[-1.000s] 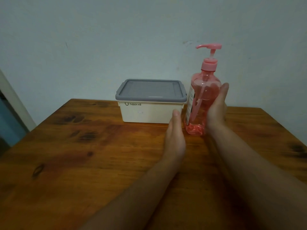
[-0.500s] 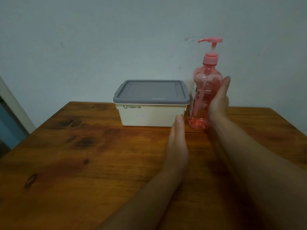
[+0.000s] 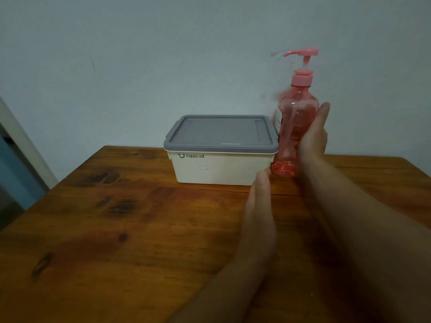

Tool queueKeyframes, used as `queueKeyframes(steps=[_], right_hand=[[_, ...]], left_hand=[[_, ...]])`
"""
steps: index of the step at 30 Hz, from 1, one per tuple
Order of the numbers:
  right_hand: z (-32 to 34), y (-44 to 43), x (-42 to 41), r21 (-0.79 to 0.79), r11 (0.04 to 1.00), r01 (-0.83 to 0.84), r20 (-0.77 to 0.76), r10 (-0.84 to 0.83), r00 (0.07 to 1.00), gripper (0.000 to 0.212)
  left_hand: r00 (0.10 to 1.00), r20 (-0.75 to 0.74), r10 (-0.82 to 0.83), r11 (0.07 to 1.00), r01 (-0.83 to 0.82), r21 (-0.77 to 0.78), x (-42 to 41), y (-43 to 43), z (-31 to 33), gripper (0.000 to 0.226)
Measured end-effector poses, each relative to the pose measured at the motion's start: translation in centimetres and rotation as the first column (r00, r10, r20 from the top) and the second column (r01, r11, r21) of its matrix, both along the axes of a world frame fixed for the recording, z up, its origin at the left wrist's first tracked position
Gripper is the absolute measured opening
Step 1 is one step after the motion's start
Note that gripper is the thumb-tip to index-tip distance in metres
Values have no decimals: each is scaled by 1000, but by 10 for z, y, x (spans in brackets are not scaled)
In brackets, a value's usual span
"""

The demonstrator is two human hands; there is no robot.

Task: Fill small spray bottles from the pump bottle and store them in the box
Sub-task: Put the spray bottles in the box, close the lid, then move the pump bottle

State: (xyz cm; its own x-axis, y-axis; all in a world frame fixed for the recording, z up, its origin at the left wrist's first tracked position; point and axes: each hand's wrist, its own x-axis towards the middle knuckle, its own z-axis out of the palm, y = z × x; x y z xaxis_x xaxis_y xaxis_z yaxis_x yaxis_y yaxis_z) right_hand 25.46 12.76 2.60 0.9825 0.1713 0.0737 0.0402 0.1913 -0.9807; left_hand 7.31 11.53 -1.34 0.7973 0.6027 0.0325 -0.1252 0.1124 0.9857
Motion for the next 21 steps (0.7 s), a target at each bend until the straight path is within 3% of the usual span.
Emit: queueKeyframes(steps=[15, 21], right_hand=[[-1, 5, 8, 36, 998, -52, -35, 53, 998, 76], [-2, 0, 9, -26, 996, -85, -34, 84, 996, 90]], left_hand=[[999, 19, -37, 999, 36, 26, -1, 0, -2, 77], [999, 15, -33, 999, 33, 42, 0, 1, -7, 78]])
